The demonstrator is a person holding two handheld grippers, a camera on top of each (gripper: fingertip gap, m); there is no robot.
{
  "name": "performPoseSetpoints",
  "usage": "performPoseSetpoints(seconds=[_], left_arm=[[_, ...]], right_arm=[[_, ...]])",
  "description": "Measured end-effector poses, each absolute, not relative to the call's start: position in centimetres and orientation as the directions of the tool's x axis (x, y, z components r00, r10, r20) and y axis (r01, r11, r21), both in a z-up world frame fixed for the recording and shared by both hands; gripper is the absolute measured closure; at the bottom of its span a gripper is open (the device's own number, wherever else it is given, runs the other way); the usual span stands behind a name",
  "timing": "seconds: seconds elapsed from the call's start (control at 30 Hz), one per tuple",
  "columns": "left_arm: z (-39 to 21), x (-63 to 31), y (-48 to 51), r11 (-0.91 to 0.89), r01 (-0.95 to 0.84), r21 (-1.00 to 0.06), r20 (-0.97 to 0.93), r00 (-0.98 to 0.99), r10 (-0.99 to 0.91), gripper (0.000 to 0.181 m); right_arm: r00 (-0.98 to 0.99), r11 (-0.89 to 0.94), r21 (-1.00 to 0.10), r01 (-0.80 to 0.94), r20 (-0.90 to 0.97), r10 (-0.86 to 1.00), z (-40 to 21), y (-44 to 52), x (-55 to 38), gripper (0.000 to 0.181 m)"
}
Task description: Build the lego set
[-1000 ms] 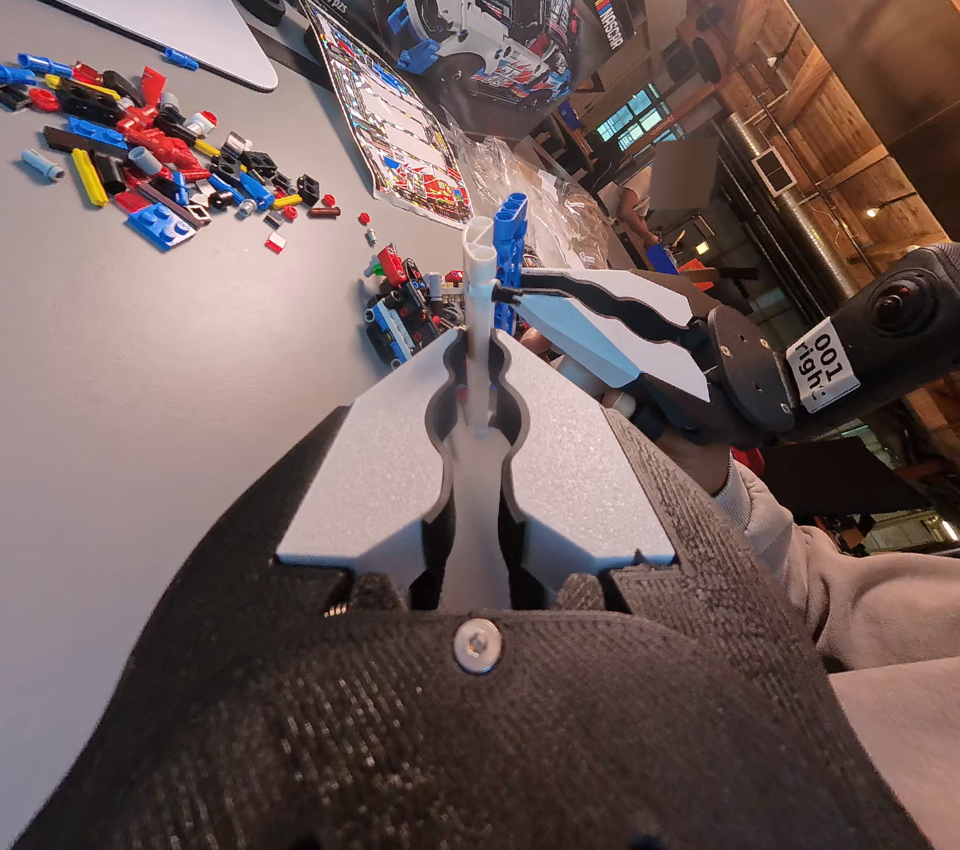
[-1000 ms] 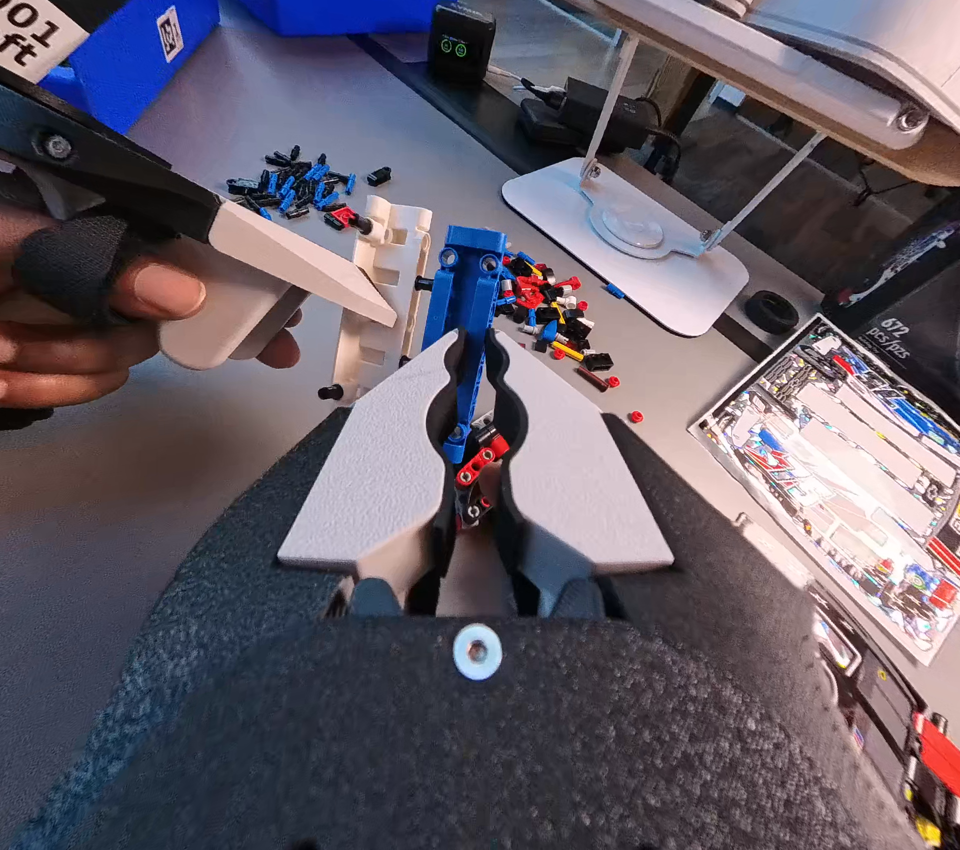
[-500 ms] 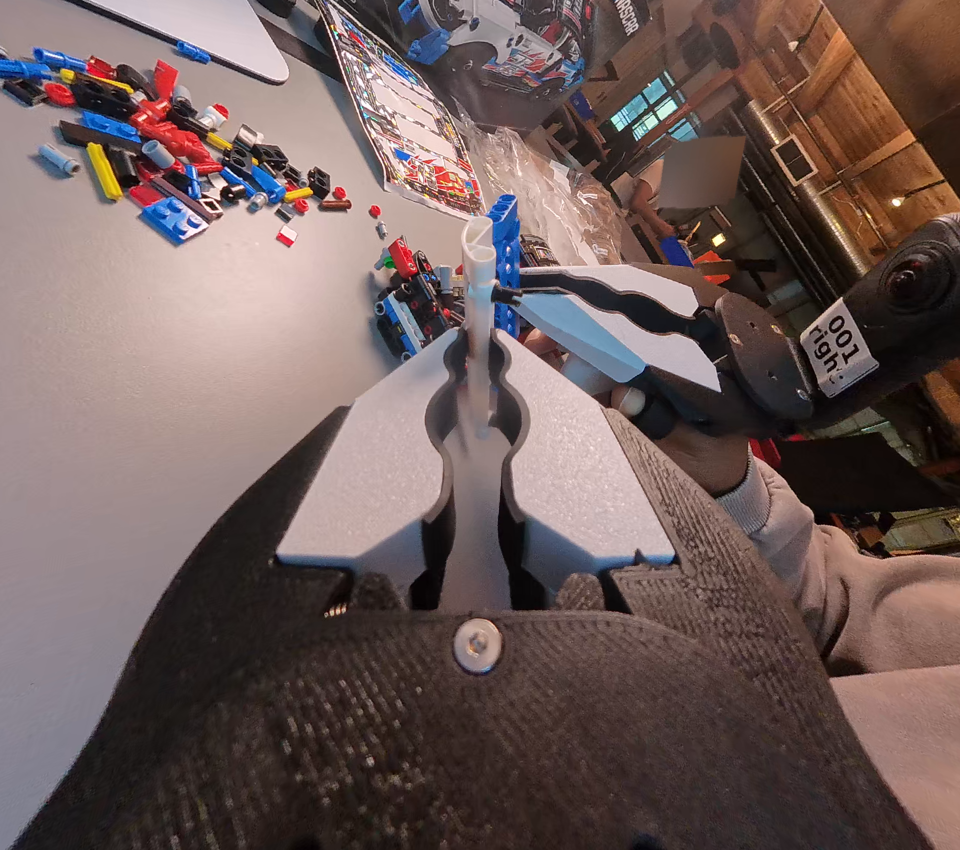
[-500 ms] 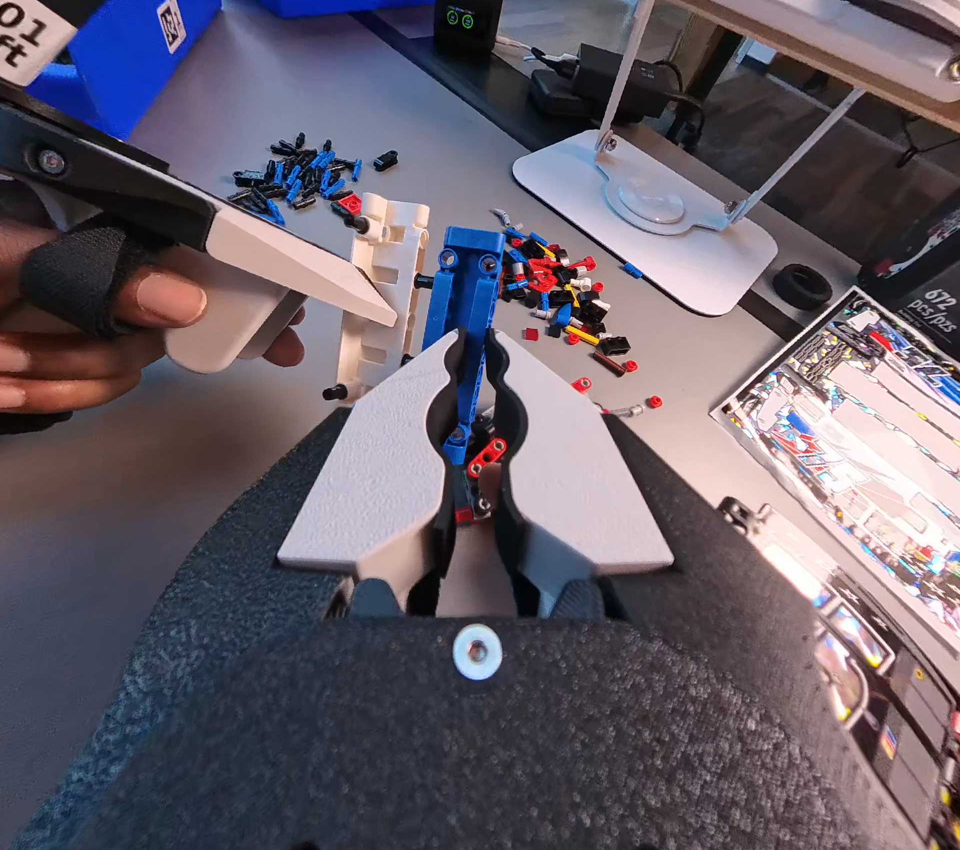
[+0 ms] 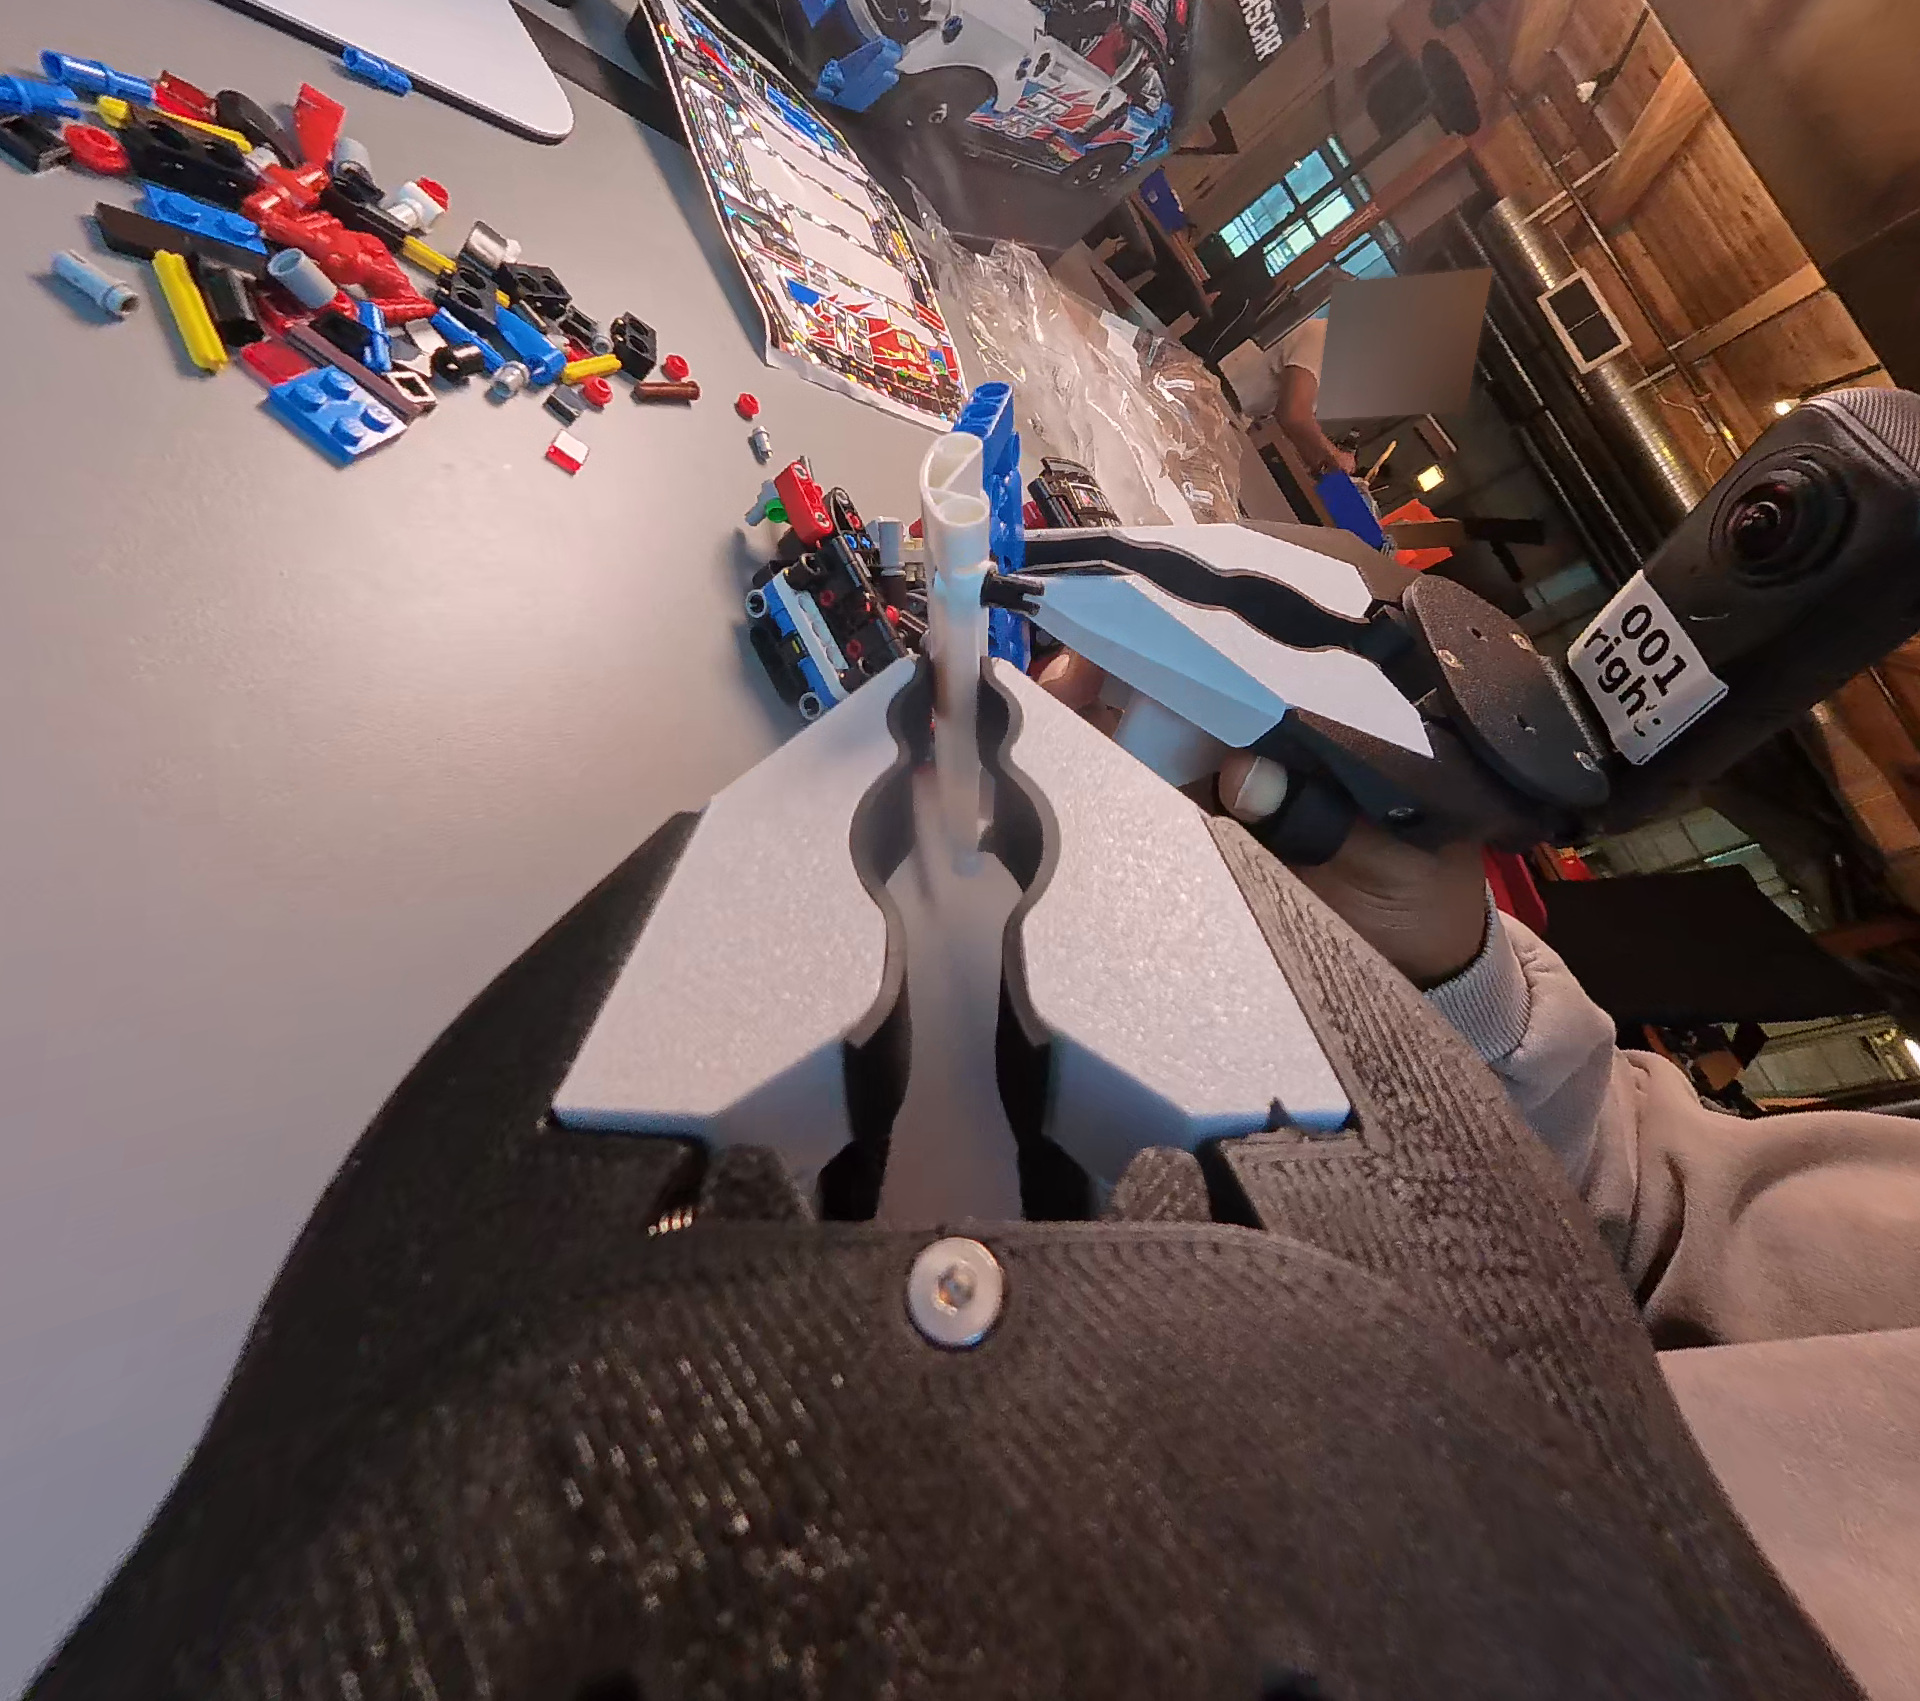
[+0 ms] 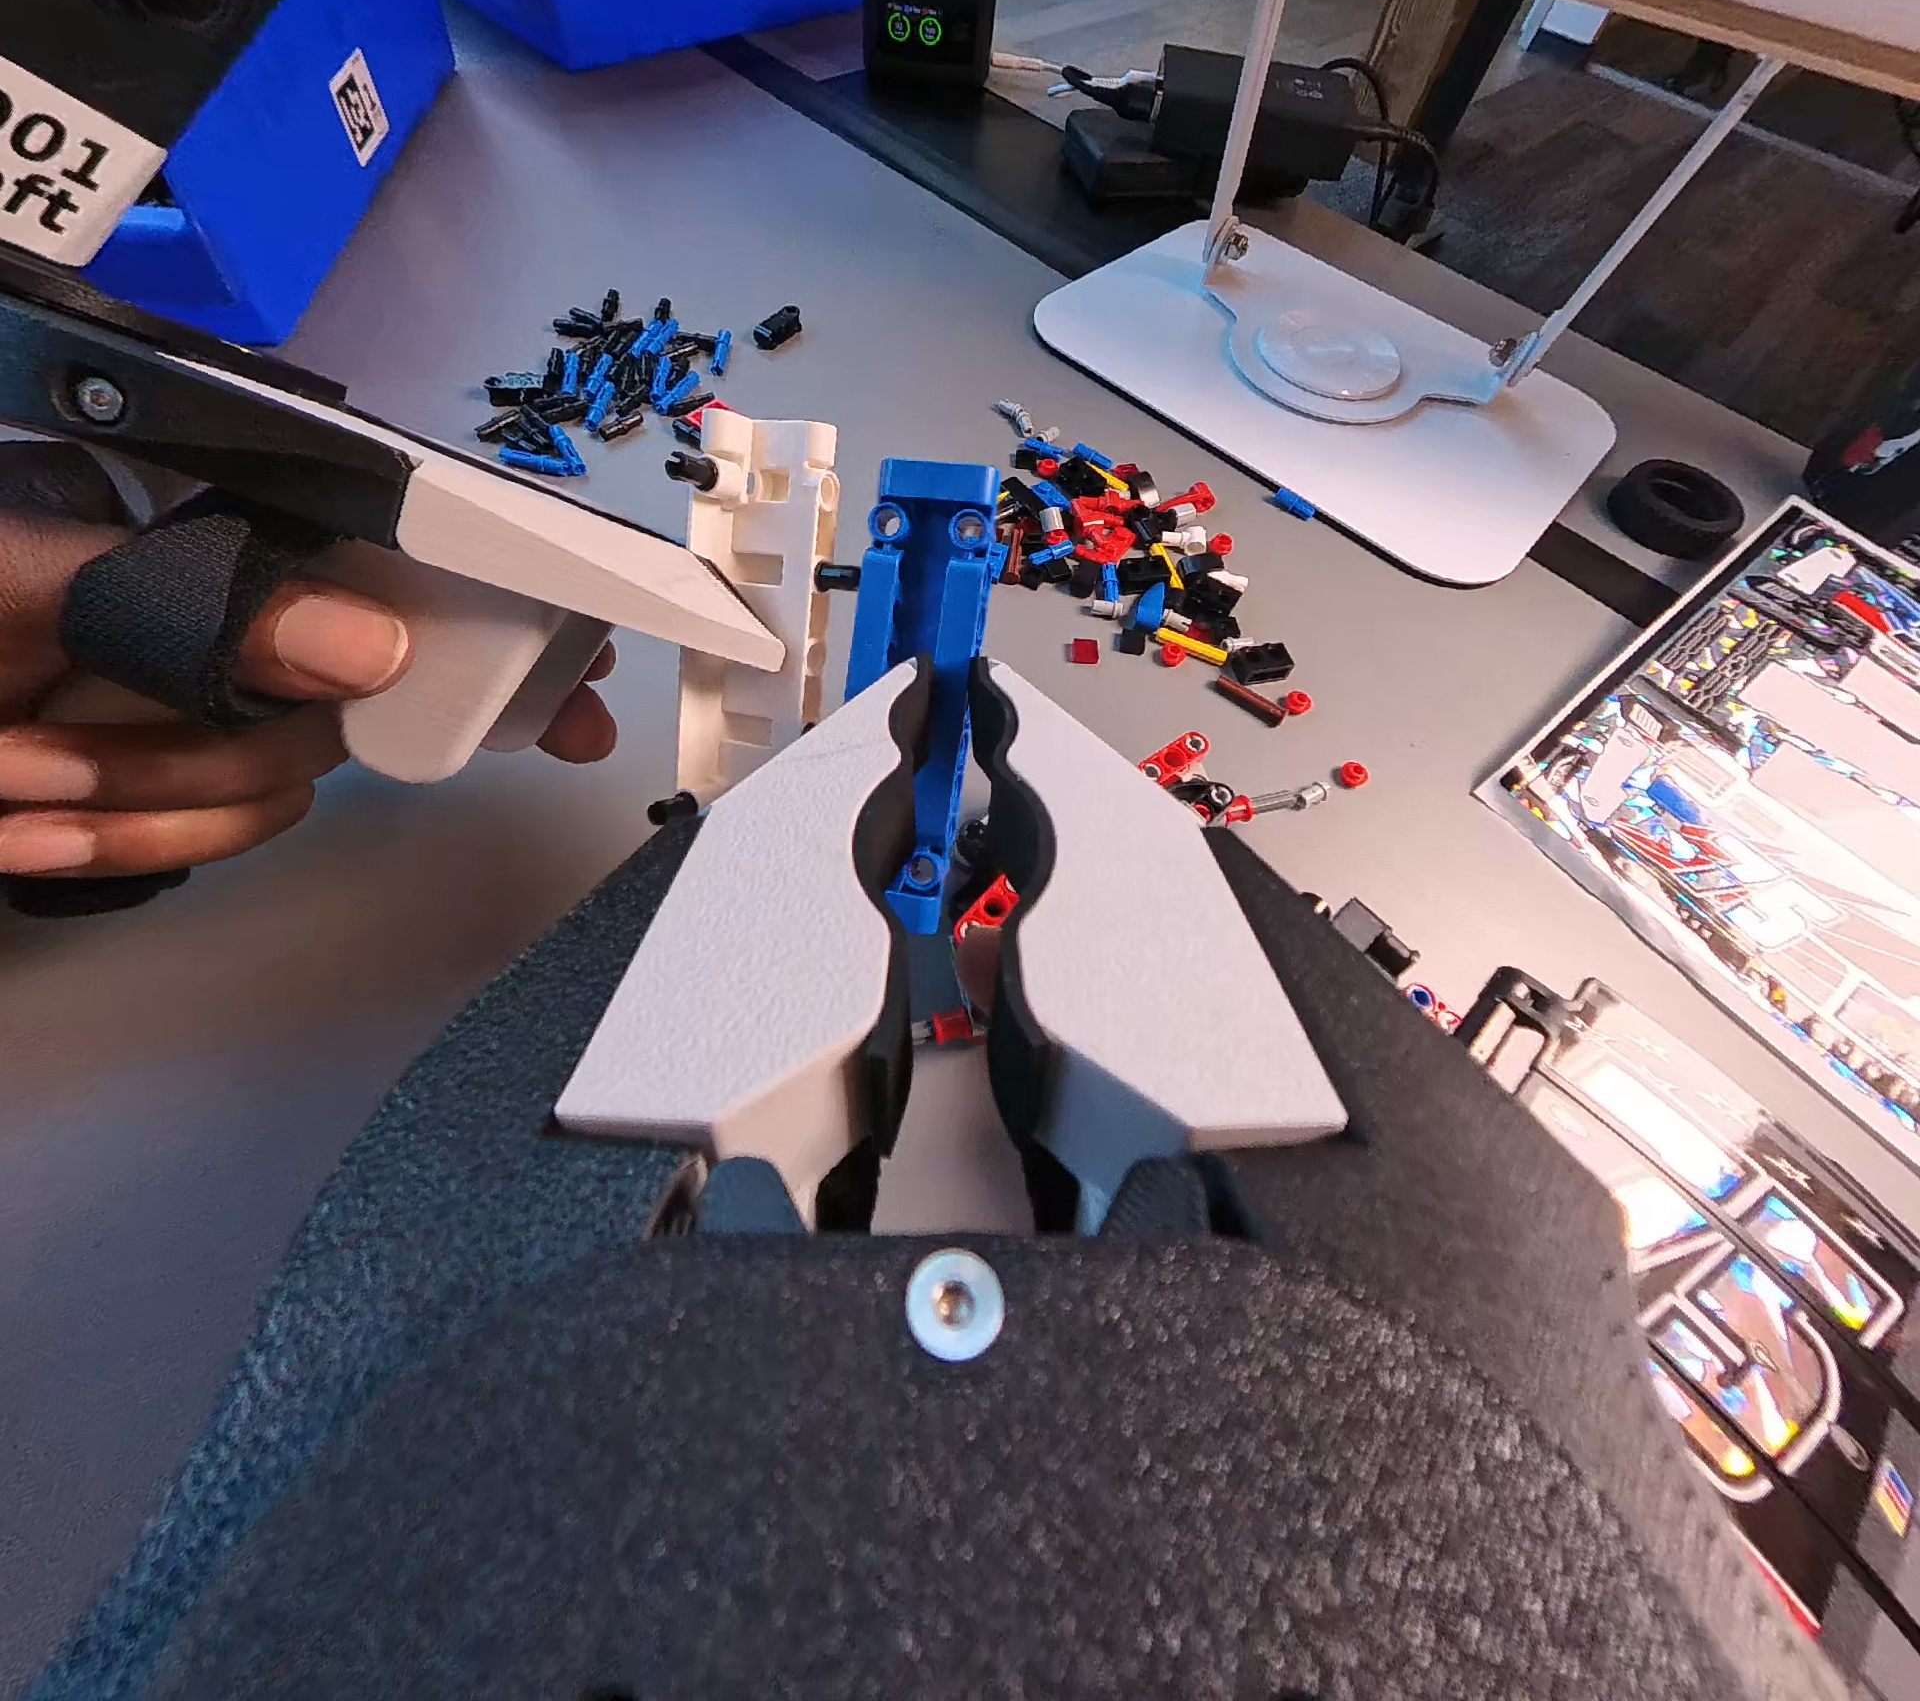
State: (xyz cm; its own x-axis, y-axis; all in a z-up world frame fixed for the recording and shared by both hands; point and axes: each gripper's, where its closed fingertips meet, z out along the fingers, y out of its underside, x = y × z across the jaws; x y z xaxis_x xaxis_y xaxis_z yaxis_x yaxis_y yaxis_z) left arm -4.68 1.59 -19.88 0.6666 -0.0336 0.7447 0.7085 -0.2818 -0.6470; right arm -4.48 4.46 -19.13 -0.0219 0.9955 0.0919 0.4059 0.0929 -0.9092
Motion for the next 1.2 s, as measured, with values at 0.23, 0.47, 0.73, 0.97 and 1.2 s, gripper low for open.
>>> performPoseSetpoints(seconds=[0.23,0.47,0.73,0.97,1.2], left_arm=[[-20.16,-4.21,1.70,-0.297,0.717,-0.631,0.758,0.651,-0.039,0.176],[-20.18,-4.23,1.68,-0.294,0.753,-0.589,0.795,0.605,-0.044,0.176],[-20.33,-4.34,1.64,-0.288,0.779,-0.556,0.820,0.571,-0.040,0.176],[-20.22,-4.35,1.57,-0.290,0.783,-0.551,0.825,0.563,-0.048,0.176],[-20.57,-4.25,1.51,-0.288,0.766,-0.575,0.805,0.593,-0.028,0.176]], right_arm=[[-0.014,0.089,-0.912,0.401,0.091,0.996,-18.97,4.59,-4.52,0.177],[-0.009,0.094,-0.909,0.405,0.099,0.995,-19.11,4.54,-4.55,0.177],[0.002,0.102,-0.909,0.405,0.112,0.994,-19.13,4.43,-4.53,0.177],[-0.005,0.098,-0.914,0.395,0.105,0.995,-18.94,4.19,-4.48,0.177],[-0.005,0.076,-0.913,0.401,0.081,0.997,-19.15,4.04,-4.33,0.177]])
